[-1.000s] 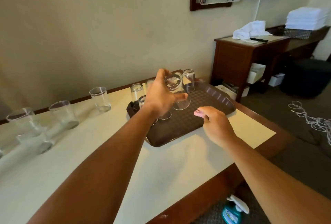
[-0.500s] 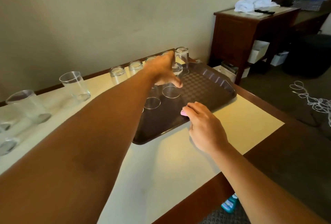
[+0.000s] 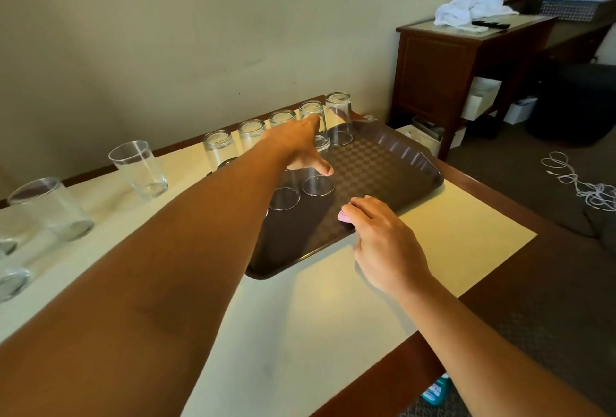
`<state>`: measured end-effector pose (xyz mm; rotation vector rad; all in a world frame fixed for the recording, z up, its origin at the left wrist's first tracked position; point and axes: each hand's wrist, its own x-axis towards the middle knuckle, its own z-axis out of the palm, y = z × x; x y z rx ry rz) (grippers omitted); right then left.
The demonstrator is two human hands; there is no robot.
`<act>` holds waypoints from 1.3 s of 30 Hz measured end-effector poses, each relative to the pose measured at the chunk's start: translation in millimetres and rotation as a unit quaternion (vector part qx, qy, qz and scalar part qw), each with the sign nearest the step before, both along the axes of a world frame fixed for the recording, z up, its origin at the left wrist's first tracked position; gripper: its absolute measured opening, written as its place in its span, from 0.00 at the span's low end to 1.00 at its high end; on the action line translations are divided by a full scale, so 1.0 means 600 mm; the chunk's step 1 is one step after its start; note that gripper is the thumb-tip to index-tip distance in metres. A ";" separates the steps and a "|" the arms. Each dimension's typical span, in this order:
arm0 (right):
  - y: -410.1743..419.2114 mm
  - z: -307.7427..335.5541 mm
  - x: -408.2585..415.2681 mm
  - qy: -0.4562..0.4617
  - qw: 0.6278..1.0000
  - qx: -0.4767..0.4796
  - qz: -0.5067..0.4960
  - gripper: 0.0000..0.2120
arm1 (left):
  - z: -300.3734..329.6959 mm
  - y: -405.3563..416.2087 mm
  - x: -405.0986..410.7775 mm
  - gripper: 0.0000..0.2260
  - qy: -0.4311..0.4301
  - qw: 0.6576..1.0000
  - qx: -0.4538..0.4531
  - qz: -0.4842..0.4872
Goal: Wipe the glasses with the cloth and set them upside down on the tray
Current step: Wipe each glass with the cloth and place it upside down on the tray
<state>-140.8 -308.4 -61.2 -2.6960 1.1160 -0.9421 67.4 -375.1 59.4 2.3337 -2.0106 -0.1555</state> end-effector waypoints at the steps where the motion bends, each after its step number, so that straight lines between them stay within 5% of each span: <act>1: -0.001 -0.001 0.000 0.000 1.000 0.001 0.000 0.19 | 0.001 0.001 0.002 0.45 0.000 1.000 0.003 -0.001; 24: -0.005 -0.010 0.002 -0.004 1.000 0.027 -0.015 0.20 | -0.002 0.032 0.009 0.43 -0.040 0.999 -0.018 -0.002; 30: -0.012 -0.004 -0.008 0.015 0.999 0.046 0.000 0.24 | 0.048 0.157 0.013 0.39 -0.057 0.997 -0.054 -0.011; 39: 0.127 0.093 0.110 0.044 0.987 0.111 0.105 0.22 | 0.038 0.456 0.101 0.30 0.012 0.990 -0.081 0.118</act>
